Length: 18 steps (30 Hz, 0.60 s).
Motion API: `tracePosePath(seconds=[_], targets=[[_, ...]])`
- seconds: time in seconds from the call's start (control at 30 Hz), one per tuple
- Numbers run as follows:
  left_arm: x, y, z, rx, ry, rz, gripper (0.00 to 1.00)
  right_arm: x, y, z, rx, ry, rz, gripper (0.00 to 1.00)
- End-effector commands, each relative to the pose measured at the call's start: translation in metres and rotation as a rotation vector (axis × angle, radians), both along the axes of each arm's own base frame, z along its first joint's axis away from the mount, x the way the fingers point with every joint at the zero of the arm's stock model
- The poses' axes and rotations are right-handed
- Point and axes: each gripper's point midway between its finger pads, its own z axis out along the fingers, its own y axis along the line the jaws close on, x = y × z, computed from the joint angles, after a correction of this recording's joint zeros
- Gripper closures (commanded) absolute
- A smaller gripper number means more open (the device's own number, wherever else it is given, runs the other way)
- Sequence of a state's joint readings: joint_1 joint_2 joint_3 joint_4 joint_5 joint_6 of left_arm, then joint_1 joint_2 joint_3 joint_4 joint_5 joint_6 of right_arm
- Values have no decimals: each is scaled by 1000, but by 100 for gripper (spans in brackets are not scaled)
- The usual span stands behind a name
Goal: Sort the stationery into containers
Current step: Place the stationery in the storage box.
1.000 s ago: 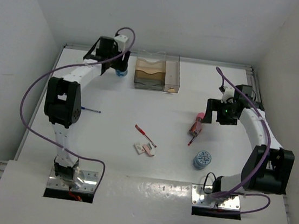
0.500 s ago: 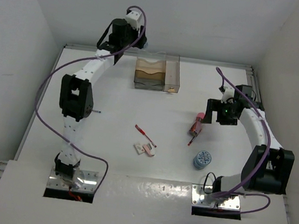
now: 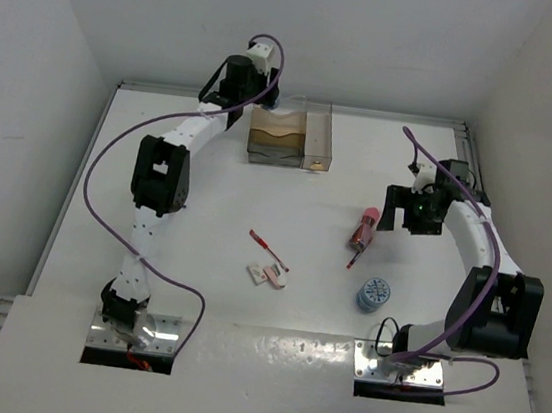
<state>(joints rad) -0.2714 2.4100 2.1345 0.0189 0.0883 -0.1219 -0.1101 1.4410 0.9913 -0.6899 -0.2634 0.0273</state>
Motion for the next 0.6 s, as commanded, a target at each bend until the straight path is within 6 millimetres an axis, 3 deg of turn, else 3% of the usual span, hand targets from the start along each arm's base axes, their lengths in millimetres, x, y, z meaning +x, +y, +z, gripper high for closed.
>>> tracePosePath(seconds=[0.0, 0.2, 0.57], targets=[[16, -4, 85, -84, -235, 9, 100, 3, -2, -1, -3, -1, 0, 2], [18, -7, 98, -103, -270, 19, 100, 1, -2, -4, -5, 8, 8, 2], [33, -2, 54, -38, -236, 54, 100, 0, -2, -8, 0, 30, 3, 2]])
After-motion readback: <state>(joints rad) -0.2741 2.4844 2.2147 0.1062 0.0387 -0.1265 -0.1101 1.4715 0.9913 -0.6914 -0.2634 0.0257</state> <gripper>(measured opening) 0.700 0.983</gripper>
